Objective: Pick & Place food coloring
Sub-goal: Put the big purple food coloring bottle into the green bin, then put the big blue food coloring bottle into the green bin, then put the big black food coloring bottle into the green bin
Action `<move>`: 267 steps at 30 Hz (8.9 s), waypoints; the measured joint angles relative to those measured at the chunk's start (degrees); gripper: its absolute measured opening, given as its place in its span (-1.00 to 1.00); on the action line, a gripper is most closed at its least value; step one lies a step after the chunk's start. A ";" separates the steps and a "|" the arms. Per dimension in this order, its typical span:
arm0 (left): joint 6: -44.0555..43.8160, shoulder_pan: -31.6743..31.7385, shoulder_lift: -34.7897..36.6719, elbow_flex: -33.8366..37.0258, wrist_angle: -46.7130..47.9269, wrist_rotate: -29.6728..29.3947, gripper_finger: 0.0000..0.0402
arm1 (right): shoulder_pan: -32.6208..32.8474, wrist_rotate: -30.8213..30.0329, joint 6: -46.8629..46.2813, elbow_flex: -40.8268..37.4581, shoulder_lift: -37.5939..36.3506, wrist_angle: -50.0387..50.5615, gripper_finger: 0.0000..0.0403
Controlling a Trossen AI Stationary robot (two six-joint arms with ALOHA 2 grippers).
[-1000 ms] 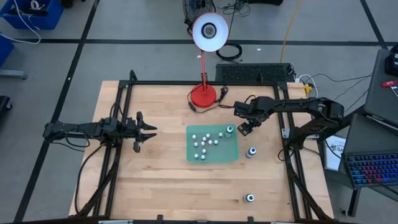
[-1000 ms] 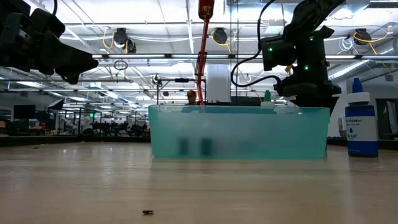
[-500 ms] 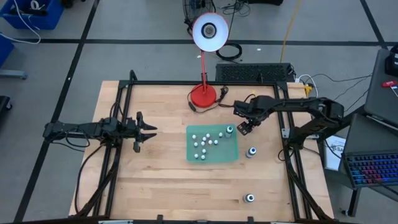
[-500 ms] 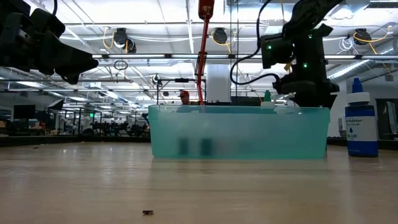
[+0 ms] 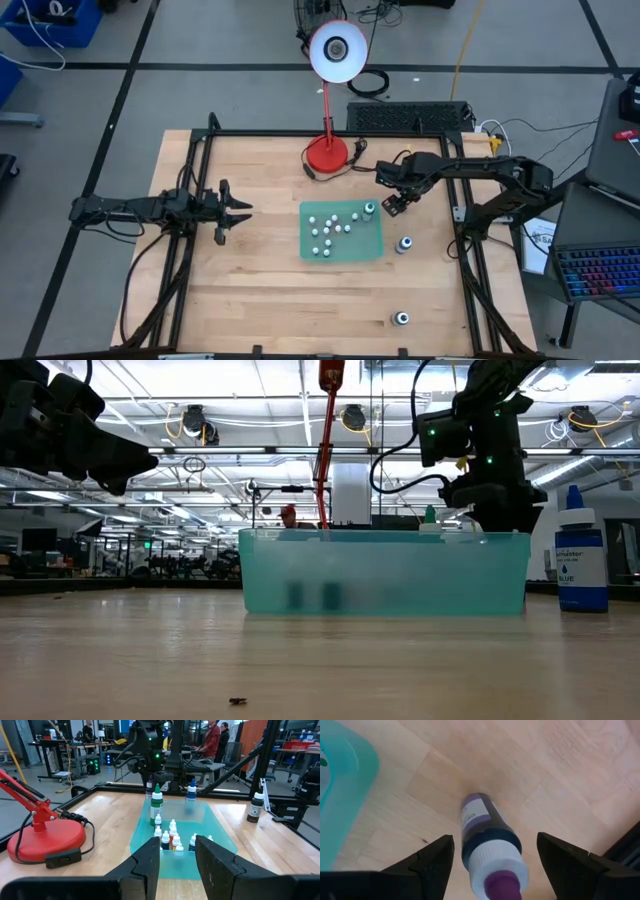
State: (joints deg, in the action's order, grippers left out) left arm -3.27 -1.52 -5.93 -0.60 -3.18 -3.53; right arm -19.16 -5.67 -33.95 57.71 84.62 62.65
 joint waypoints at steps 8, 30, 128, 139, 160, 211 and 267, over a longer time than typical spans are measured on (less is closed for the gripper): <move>0.00 -0.02 0.00 0.00 -0.01 0.00 -0.37 | 0.00 0.01 0.13 -0.01 0.00 0.35 0.13; 0.00 0.00 -0.02 0.00 -0.01 0.02 -0.37 | 14.04 -4.79 -1.48 16.56 -6.66 4.17 -0.36; 0.00 -0.02 0.00 0.00 0.00 0.02 -0.37 | 35.63 4.20 -31.34 2.34 3.63 2.10 0.23; 0.00 0.00 -0.01 0.00 -0.02 0.02 -0.37 | 35.65 2.60 -30.75 2.34 3.63 1.62 0.07; 0.00 0.00 -0.02 0.00 0.07 0.00 -0.37 | 35.74 -9.07 -24.96 19.07 -3.12 13.04 -0.37; 0.00 0.00 0.00 0.00 0.00 0.00 -0.37 | 33.86 -1.48 -11.68 23.11 19.97 3.96 0.15; 0.00 0.00 -0.01 0.00 -0.02 0.02 -0.37 | 67.67 3.98 -57.54 11.16 8.11 -20.04 0.17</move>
State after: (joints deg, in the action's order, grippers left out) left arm -3.27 -1.52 -5.94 -0.60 -3.20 -3.51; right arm 48.51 -1.69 -91.50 68.87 92.73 42.61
